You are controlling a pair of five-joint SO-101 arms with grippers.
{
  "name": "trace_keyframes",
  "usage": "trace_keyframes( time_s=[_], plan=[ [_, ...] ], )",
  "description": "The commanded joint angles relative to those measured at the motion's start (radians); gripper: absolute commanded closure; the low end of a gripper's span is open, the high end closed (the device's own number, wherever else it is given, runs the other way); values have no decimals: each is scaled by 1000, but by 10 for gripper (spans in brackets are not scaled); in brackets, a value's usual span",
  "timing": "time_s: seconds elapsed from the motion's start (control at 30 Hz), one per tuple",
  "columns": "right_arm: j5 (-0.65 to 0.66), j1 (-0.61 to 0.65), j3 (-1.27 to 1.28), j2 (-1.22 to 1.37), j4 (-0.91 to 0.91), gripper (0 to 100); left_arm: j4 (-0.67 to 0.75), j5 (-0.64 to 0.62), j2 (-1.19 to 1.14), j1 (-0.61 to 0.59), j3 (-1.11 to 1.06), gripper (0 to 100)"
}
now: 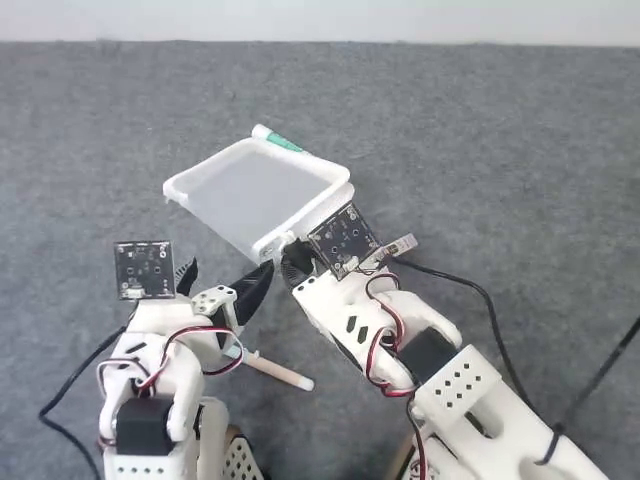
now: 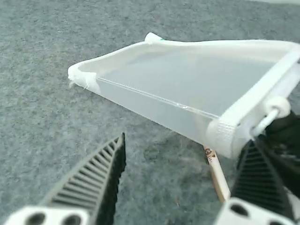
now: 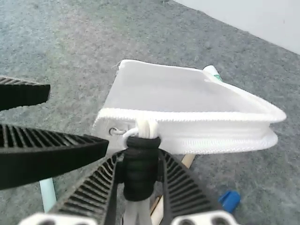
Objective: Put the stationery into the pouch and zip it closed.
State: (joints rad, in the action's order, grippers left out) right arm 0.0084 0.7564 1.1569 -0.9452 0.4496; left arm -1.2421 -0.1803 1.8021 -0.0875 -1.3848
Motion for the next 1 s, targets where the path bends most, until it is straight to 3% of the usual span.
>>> trace_keyframes(
  time_s=[0.0, 0.4, 0.7, 0.97],
  plan=[
    [11, -8, -8, -36, -21, 993, 17, -12, 12, -2, 13, 639],
    [11, 39, -8, -45, 53, 993, 189, -11, 12, -117, -130, 645],
    [11, 35, -8, -45, 53, 993, 216, 6, 12, -118, -130, 814],
    [11, 33, -5, -45, 76, 993, 264, 61, 12, -199, -127, 975]
  ],
)
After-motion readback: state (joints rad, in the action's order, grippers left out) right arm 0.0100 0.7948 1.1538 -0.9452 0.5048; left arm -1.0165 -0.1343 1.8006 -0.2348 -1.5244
